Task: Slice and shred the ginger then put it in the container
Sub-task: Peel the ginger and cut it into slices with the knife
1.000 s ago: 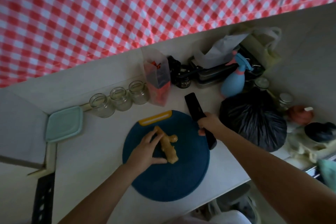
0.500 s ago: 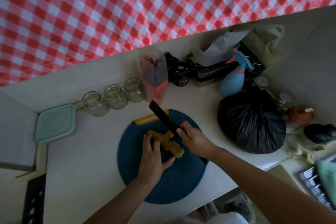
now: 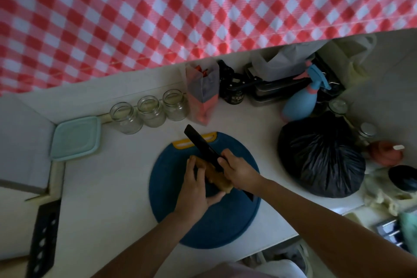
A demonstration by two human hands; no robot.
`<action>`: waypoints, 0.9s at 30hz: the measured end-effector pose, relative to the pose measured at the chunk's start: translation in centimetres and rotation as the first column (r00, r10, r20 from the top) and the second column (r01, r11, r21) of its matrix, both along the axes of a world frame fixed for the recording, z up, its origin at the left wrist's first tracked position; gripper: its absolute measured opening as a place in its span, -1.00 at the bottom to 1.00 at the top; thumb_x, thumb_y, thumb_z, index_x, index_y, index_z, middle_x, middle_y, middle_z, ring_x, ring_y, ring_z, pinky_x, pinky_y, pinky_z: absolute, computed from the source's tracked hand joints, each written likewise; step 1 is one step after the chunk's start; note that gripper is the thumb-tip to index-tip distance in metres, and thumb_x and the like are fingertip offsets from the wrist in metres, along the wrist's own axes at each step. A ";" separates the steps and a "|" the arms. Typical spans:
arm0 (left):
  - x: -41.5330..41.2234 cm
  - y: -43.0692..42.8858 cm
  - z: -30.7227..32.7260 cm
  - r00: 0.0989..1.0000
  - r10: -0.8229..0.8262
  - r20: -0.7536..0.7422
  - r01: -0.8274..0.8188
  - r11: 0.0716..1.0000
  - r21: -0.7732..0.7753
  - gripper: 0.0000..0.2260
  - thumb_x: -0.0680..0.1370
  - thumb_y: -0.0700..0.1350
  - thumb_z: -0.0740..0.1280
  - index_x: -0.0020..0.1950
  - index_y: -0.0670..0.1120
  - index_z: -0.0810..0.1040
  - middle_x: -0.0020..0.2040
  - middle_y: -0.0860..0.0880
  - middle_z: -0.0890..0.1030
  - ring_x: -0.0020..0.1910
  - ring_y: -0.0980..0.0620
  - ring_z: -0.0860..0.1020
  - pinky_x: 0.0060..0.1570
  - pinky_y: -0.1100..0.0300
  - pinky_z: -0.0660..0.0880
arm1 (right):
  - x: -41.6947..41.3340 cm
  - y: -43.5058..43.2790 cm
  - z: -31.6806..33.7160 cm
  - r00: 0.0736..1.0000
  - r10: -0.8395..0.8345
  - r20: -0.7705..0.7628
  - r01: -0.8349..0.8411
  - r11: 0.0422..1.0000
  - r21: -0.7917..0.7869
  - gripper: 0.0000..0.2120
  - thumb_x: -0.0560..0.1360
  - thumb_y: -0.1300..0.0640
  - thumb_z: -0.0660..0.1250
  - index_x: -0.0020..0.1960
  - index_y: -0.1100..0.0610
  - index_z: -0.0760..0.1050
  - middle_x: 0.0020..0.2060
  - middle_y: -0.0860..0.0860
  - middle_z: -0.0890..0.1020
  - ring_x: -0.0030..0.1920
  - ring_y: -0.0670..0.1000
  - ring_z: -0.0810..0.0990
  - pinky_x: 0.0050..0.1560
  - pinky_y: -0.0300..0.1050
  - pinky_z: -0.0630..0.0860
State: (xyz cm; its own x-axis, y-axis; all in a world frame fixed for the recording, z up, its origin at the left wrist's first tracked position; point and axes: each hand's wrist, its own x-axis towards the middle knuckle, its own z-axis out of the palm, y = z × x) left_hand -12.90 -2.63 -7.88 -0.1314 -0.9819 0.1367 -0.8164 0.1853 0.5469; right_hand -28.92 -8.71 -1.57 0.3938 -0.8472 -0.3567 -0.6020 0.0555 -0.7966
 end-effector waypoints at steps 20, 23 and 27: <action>-0.5 0.2 -1.2 0.993 0.012 -0.117 -0.014 1.000 -0.018 -0.39 0.39 0.25 0.30 0.36 0.04 0.31 0.46 -0.30 0.17 0.49 -0.17 0.03 0.39 -0.08 0.17 | 1.7 -1.6 1.3 0.976 0.117 -0.182 -0.108 0.992 0.058 -0.79 0.70 0.04 -0.04 0.03 0.14 0.26 -0.36 0.06 0.44 -0.59 -0.12 0.40 -0.58 -0.24 0.38; -0.4 0.2 -1.8 0.992 0.021 -0.125 -0.022 1.000 -0.003 -0.38 0.38 0.26 0.31 0.36 0.01 0.34 0.49 -0.27 0.14 0.50 -0.19 0.03 0.40 -0.14 0.19 | 2.1 -1.1 1.0 0.965 0.129 -0.228 -0.124 0.992 0.037 -0.81 0.70 0.05 -0.05 0.03 0.13 0.25 -0.36 0.05 0.43 -0.50 -0.04 0.38 -0.60 -0.30 0.34; -0.4 0.2 -2.3 0.988 0.034 -0.151 -0.034 0.999 0.007 -0.40 0.37 0.24 0.33 0.32 -0.03 0.40 0.49 -0.26 0.13 0.51 -0.13 -0.02 0.34 -0.30 0.26 | 2.3 -1.4 0.4 0.945 0.149 -0.291 -0.156 0.988 0.001 -0.84 0.70 0.07 -0.05 0.03 0.11 0.24 -0.36 0.02 0.43 -0.44 -0.04 0.37 -0.43 -0.22 0.36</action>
State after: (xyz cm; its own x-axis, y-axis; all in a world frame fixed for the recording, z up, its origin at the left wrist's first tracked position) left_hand -13.34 -2.47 -10.14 -0.0761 -0.9861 0.1477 -0.7304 0.1560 0.6650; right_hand -26.66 -10.12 -1.16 0.4014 -0.7939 -0.4567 -0.8068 -0.0704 -0.5866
